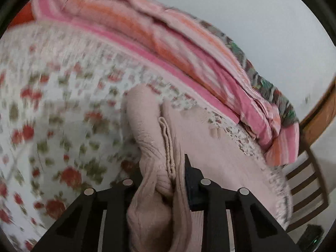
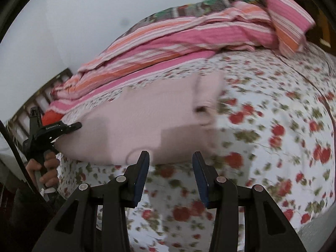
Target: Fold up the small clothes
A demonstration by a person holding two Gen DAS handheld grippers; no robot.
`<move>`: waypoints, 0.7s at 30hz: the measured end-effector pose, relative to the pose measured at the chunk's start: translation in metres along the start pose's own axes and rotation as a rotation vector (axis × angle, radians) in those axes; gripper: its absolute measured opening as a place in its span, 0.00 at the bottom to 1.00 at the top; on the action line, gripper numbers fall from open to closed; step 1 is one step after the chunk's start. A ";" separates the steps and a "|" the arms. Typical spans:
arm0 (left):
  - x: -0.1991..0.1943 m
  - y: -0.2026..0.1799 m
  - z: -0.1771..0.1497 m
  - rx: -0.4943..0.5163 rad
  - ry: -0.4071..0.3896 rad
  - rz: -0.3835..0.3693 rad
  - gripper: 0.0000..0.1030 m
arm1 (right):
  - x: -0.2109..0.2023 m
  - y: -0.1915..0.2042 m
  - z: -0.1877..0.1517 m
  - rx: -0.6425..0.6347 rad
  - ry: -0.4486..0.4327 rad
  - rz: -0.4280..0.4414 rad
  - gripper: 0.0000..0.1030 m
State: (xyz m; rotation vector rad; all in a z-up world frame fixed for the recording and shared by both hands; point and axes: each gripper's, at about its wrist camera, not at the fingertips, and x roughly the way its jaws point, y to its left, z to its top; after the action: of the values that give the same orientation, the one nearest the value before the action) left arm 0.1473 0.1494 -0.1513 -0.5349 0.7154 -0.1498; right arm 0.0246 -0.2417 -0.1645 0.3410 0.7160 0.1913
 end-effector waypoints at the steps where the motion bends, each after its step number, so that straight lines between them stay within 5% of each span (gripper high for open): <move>1: -0.004 -0.009 0.003 0.028 -0.006 0.008 0.23 | -0.002 -0.007 -0.001 0.016 -0.007 0.005 0.42; 11: -0.021 -0.161 0.015 0.286 -0.048 0.058 0.20 | -0.037 -0.051 0.011 0.102 -0.101 0.014 0.42; 17: 0.004 -0.248 -0.033 0.425 0.001 0.006 0.20 | -0.066 -0.081 0.018 0.181 -0.162 -0.012 0.42; 21: 0.054 -0.281 -0.087 0.492 0.132 0.027 0.21 | -0.072 -0.091 0.016 0.191 -0.162 -0.048 0.42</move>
State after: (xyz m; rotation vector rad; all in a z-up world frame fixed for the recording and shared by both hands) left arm 0.1445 -0.1435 -0.0931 -0.0454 0.7811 -0.3273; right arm -0.0129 -0.3510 -0.1429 0.5153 0.5824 0.0486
